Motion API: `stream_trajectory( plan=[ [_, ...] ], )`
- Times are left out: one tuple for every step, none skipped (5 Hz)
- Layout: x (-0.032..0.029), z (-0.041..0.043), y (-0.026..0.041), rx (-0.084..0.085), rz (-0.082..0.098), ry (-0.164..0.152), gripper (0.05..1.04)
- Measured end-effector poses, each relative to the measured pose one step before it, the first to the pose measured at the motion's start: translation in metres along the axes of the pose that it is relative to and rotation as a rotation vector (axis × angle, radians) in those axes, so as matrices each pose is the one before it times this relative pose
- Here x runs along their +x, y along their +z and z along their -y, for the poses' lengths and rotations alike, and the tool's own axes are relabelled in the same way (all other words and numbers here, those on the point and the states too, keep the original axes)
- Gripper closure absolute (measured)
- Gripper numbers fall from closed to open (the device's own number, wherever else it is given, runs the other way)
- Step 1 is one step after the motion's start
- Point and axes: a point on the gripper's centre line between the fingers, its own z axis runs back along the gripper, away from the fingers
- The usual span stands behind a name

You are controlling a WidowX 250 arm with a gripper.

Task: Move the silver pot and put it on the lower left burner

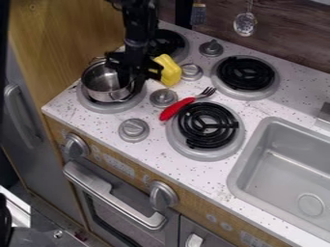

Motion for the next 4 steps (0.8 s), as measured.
stream_trajectory(
  plan=[
    [-0.00190, 0.01024, 0.02181, -0.0340, 0.0533, 0.0087, 0.255],
    [0.00089, 0.02191, 0.03472, -0.0345, 0.0550, -0.0118, 0.078],
    [-0.01265, 0.00927, 0.00604, -0.0571, -0.0077, -0.0266, 0.083],
    [-0.01046, 0.00174, -0.00384, -0.0080, 0.0151, -0.0915, 0.083]
  ],
)
